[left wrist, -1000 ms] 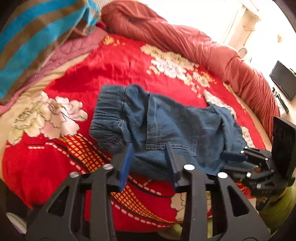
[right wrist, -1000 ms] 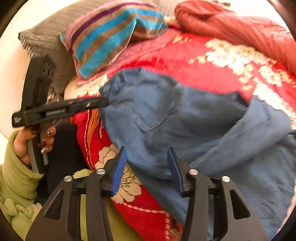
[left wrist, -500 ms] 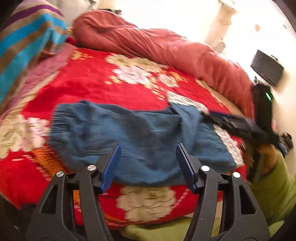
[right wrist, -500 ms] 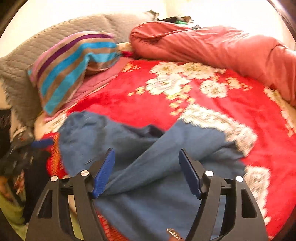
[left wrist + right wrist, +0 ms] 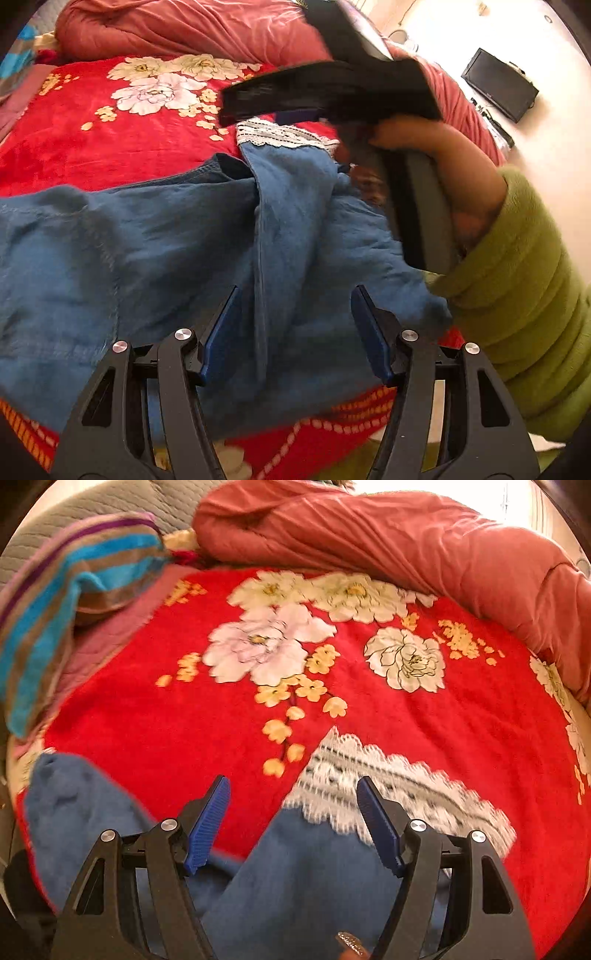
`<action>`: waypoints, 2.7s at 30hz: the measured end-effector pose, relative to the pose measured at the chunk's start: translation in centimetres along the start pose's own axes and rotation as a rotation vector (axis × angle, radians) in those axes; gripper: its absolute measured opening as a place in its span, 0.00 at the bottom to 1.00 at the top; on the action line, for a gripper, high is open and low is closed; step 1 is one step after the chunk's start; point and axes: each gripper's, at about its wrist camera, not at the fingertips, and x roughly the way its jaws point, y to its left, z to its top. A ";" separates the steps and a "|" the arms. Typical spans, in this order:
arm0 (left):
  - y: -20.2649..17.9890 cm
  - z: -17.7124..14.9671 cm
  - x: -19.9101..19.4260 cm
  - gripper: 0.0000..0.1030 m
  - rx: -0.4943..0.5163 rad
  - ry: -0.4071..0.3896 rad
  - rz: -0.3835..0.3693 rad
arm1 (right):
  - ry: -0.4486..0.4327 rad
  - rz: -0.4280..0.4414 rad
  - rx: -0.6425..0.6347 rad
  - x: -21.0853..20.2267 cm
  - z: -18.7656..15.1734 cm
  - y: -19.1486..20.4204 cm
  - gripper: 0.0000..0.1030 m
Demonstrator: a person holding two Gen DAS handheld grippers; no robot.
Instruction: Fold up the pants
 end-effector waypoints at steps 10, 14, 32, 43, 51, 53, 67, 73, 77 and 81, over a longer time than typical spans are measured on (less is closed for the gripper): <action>0.8 -1.0 1.1 0.02 0.020 0.037 0.007 | 0.028 -0.068 0.047 3.6 0.3 -3.0 0.22; 0.7 -1.0 0.9 0.02 0.021 0.033 0.005 | -0.047 -0.011 0.106 0.7 -0.3 -5.3 0.10; -1.6 -1.2 -2.1 0.00 0.145 -0.039 0.113 | -0.196 0.016 0.286 -16.8 -12.7 -12.9 0.10; -3.0 -2.9 -2.5 0.00 0.219 0.013 0.126 | -0.112 0.023 0.371 -19.6 -23.2 -11.4 0.10; -3.9 -4.1 -2.3 0.00 0.266 0.049 0.157 | -0.068 0.054 0.428 -19.3 -26.8 -11.1 0.10; -3.9 -4.2 -2.0 0.00 0.264 0.062 0.159 | -0.058 0.051 0.438 -18.9 -27.2 -11.1 0.09; -0.6 -5.8 -7.6 0.55 0.146 -0.019 0.133 | -0.180 -0.075 0.351 -21.8 -26.5 -11.9 0.38; 8.4 -4.8 -12.5 0.73 -0.183 -0.148 0.396 | -0.157 0.041 0.185 -19.0 -24.0 -7.6 0.42; 13.1 -4.2 -11.9 0.85 -0.338 -0.142 0.488 | -0.095 0.054 0.126 -16.4 -23.4 -6.1 0.42; 13.9 -3.5 -10.4 0.17 -0.327 -0.125 0.424 | -0.021 -0.002 0.106 -14.5 -23.8 -6.1 0.43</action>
